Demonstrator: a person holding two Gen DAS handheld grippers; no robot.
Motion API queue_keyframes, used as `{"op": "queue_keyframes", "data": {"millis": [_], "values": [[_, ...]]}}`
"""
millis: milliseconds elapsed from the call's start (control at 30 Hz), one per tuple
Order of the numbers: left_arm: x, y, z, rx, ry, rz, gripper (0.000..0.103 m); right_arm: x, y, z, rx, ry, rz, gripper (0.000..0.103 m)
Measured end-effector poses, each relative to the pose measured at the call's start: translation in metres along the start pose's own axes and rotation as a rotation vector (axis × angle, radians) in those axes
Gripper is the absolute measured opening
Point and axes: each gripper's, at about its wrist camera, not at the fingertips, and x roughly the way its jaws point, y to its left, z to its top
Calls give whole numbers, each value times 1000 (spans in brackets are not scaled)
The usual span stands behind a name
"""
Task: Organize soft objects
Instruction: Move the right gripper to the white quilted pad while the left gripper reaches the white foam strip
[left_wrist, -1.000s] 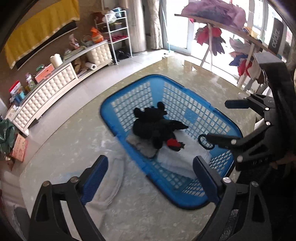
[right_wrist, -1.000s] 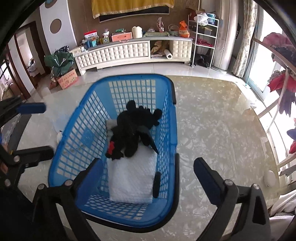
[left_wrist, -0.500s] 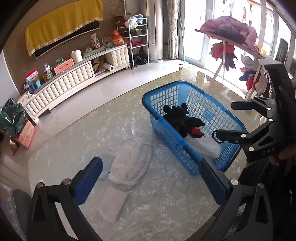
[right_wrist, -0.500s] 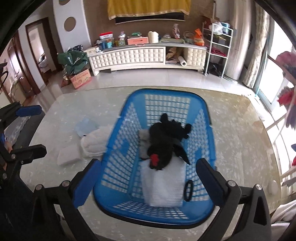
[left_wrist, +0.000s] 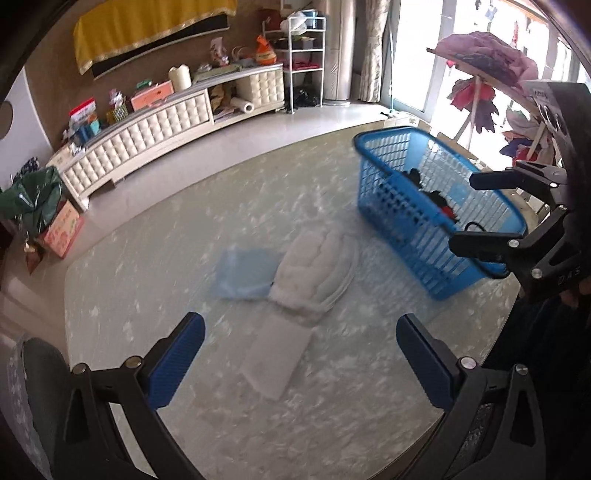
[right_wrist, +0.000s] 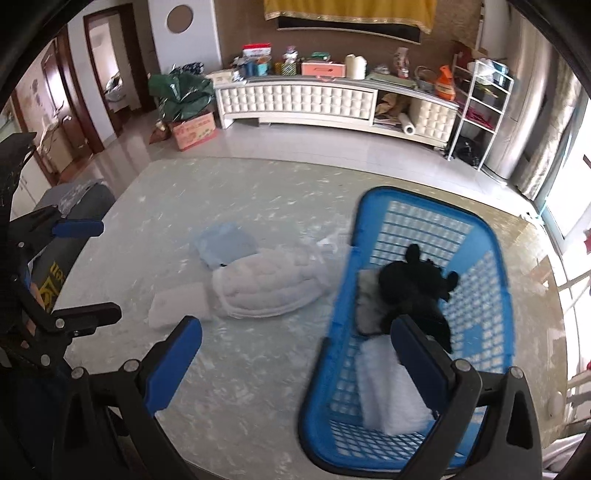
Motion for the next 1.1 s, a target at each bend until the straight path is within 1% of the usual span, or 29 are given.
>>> {"op": "queue_keyframes", "data": {"millis": [233, 433, 500, 633, 733, 833, 900, 1000, 1100], "values": [[14, 33, -16, -70, 36, -25, 103, 26, 27, 12, -51, 47, 8, 103], [34, 52, -31, -90, 78, -45, 103, 50, 45, 19, -97, 90, 12, 103], [41, 54, -36, -75, 97, -36, 103, 59, 49, 20, -107, 107, 9, 103], [55, 59, -44, -69, 126, -64, 103, 78, 57, 23, -123, 136, 10, 103], [69, 59, -48, -62, 166, -62, 103, 89, 61, 24, -139, 150, -1, 103], [81, 57, -54, -27, 175, -49, 103, 102, 61, 24, -144, 166, -1, 103], [86, 56, -55, 9, 172, -59, 103, 107, 60, 24, -144, 175, -1, 103], [92, 58, -56, 50, 148, -63, 103, 114, 58, 23, -137, 186, 0, 103], [99, 63, -54, 53, 145, -66, 103, 121, 56, 23, -135, 193, -7, 103]]}}
